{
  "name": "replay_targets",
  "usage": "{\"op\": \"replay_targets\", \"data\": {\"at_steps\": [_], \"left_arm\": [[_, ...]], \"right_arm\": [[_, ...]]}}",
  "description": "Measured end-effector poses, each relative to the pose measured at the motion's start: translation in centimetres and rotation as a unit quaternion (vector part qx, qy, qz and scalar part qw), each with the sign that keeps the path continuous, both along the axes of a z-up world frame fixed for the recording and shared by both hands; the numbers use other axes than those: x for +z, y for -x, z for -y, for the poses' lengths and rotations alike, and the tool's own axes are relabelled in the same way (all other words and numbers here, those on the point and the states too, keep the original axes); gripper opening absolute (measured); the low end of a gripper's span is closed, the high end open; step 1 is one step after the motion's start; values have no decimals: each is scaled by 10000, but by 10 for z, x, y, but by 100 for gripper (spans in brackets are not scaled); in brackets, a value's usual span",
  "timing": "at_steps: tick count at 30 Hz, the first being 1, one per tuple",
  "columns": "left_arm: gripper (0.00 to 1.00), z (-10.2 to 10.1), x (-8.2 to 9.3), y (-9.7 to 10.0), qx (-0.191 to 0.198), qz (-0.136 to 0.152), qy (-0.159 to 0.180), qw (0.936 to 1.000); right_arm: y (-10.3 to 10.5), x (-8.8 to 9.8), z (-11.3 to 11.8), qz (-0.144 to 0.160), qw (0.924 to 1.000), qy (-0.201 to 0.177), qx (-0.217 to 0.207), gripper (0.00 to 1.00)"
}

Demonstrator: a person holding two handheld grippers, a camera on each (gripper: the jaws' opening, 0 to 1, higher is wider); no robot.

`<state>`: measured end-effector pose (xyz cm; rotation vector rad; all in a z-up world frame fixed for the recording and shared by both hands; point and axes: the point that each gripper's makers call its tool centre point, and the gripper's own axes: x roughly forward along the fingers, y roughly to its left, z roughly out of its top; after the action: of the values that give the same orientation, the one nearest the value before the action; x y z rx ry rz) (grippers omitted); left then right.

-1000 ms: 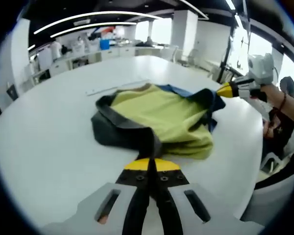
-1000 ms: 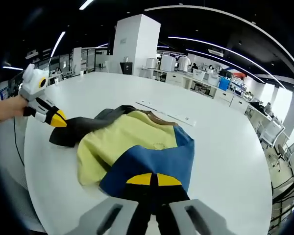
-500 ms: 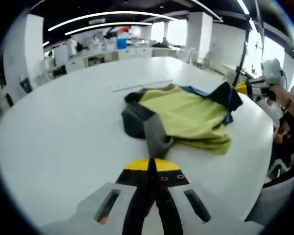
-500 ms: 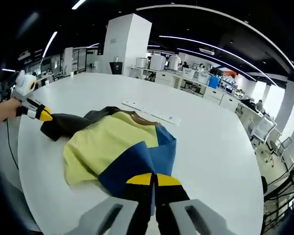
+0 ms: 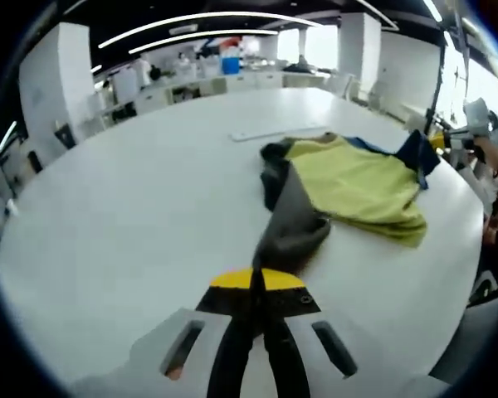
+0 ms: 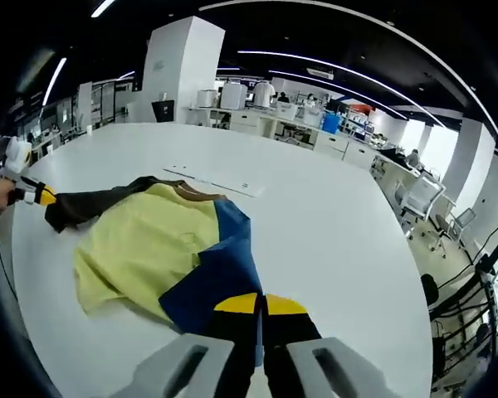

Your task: Fold the garment on the visible template until the final outline fits inside the template.

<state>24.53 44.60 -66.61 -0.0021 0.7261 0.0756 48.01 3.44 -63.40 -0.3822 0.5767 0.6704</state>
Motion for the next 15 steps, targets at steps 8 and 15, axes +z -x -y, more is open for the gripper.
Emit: {"op": "replay_targets", "data": {"at_steps": [8, 15], "left_arm": [[0, -23, -14, 12, 56, -274, -200, 9994], [0, -42, -22, 13, 263, -302, -133, 9991]], "right_arm": [[-16, -4, 20, -63, 9993, 26, -381, 0], [-35, -10, 35, -100, 9970, 110, -754, 0]]}}
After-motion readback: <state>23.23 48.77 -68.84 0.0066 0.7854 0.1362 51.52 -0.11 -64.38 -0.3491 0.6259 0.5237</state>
